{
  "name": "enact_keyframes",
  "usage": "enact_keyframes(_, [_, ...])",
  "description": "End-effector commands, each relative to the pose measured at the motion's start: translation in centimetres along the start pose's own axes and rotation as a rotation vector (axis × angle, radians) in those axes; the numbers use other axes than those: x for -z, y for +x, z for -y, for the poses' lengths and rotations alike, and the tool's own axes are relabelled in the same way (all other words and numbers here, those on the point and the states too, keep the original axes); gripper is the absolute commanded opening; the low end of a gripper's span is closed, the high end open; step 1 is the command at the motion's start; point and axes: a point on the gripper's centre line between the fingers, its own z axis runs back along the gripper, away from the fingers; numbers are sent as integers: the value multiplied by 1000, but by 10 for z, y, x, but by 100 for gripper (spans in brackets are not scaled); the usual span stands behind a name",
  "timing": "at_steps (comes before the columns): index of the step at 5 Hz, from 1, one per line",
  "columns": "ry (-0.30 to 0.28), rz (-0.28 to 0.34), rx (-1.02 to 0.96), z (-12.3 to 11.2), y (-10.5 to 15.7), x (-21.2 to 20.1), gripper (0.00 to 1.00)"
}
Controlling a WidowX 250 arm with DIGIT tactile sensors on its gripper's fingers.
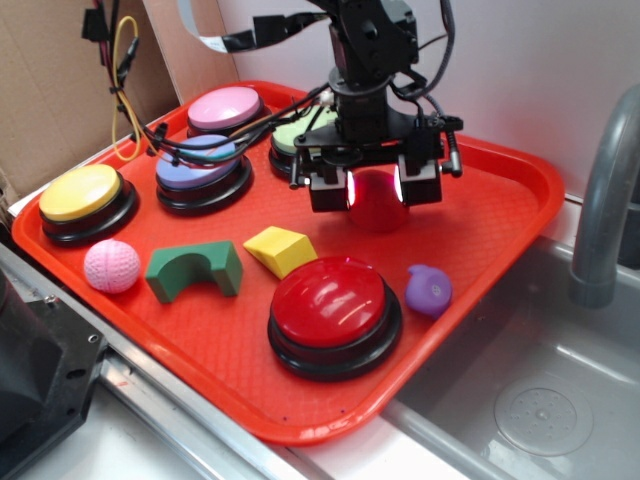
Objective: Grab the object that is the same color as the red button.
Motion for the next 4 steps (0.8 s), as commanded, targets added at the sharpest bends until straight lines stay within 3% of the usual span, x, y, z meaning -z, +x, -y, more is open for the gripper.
enact_keyframes(1, [-10,66,157,5,9,-32,0])
enact_keyframes(2, [-15,88,233,-3,17,-68,0])
enact_keyframes(3, [-34,68,262,-15,30,-113,0])
enact_keyframes(4, [-2,4,351,-33,48,-153,0])
